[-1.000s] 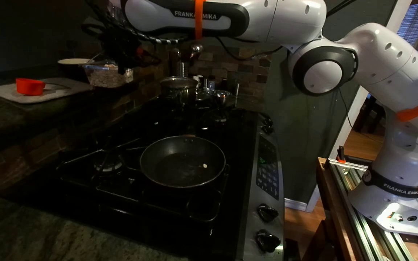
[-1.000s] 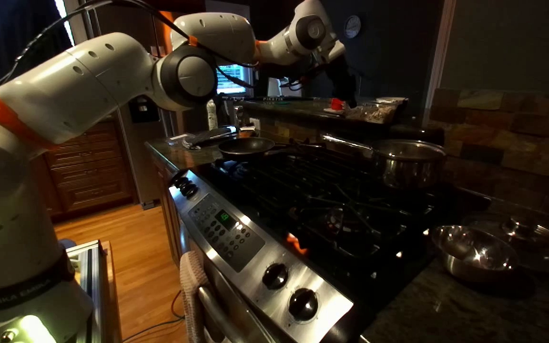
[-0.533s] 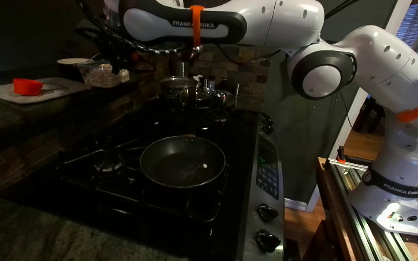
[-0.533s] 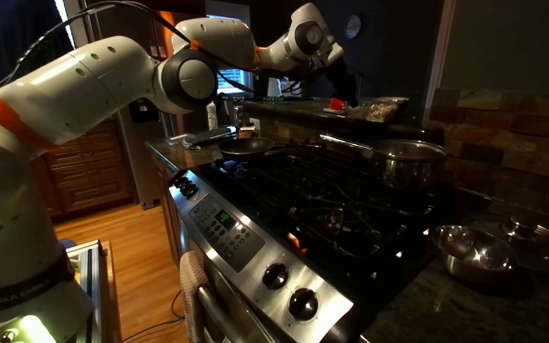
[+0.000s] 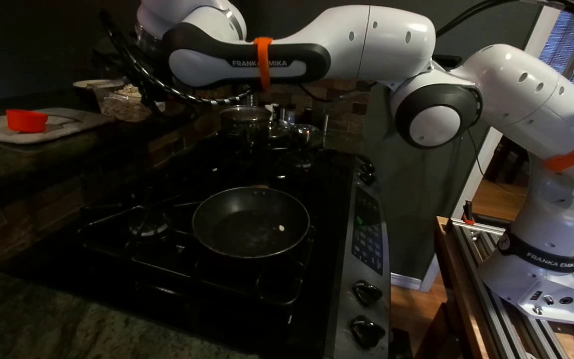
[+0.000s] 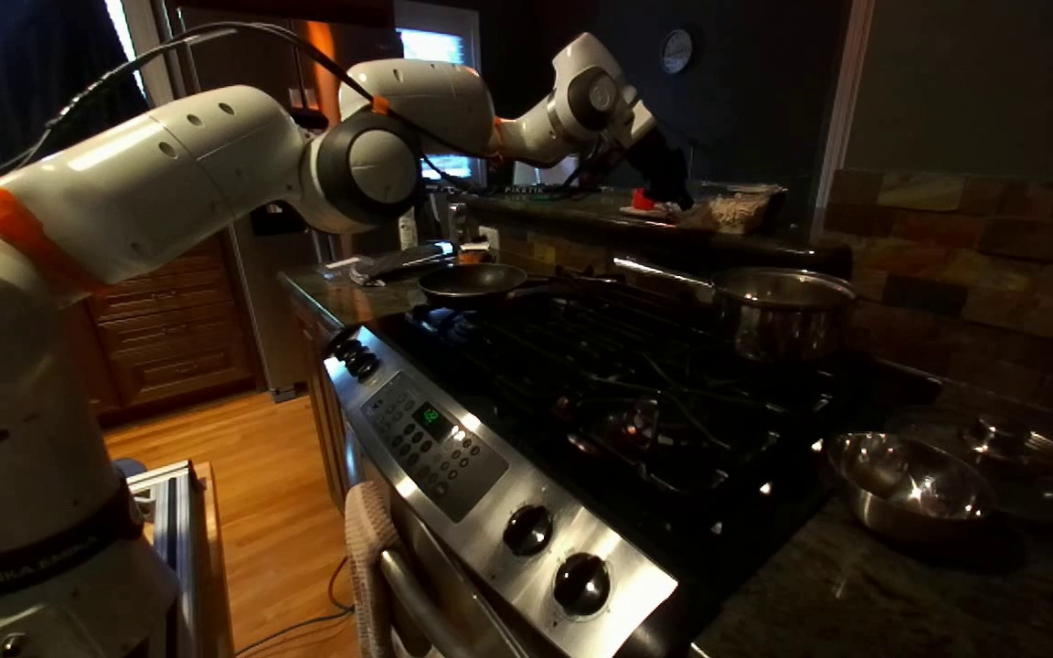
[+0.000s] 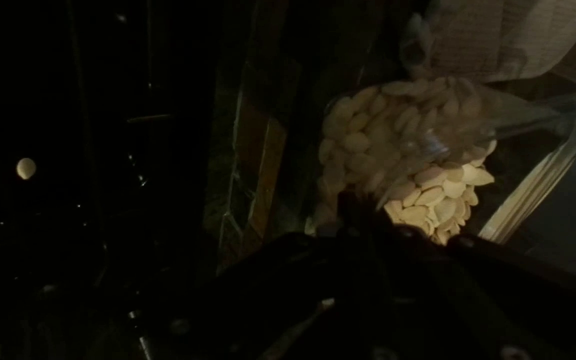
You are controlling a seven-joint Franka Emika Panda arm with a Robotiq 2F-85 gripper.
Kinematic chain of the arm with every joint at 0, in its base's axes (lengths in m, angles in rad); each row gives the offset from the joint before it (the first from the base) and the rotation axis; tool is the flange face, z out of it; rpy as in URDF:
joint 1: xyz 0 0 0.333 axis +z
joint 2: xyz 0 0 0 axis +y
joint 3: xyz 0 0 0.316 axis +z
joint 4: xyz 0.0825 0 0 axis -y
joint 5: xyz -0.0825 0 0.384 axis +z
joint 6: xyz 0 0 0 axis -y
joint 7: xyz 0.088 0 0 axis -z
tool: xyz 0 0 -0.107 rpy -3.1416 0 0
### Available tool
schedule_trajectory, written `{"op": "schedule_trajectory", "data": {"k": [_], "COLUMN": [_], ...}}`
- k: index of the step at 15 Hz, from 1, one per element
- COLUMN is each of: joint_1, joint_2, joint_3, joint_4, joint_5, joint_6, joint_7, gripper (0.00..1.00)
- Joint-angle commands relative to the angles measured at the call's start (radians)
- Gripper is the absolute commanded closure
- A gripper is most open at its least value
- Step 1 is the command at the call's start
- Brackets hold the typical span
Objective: Put the clear container on the counter.
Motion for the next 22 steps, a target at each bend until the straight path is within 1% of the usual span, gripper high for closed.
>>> {"op": "schedule_trajectory", "data": {"k": [1, 6, 10, 11, 12, 14, 15, 17, 20, 21, 22], "joint_1": [0.008, 0.008, 0.009, 0.008, 0.008, 0.008, 0.007, 0.007, 0.008, 0.008, 0.007], "joint_2": [0.032, 0.042, 0.048, 0.048, 0.049, 0.05, 0.052, 0.054, 0.054, 0.052, 0.053], "joint_3": [-0.033, -0.055, -0.052, -0.045, -0.042, -0.04, -0.036, -0.033, -0.029, -0.028, -0.024], "joint_4": [0.015, 0.016, 0.015, 0.015, 0.015, 0.015, 0.016, 0.016, 0.015, 0.015, 0.014], "joint_5": [-0.031, -0.044, -0.042, -0.036, -0.035, -0.032, -0.029, -0.026, -0.026, -0.027, -0.025], "joint_6": [0.053, 0.095, 0.114, 0.116, 0.122, 0.132, 0.138, 0.144, 0.166, 0.187, 0.222], "joint_7": [0.09, 0.151, 0.179, 0.172, 0.169, 0.165, 0.159, 0.153, 0.141, 0.132, 0.121], "gripper": [0.99, 0.99, 0.99, 0.7, 0.69, 0.56, 0.47, 0.34, 0.09, 0.03, 0.0]}}
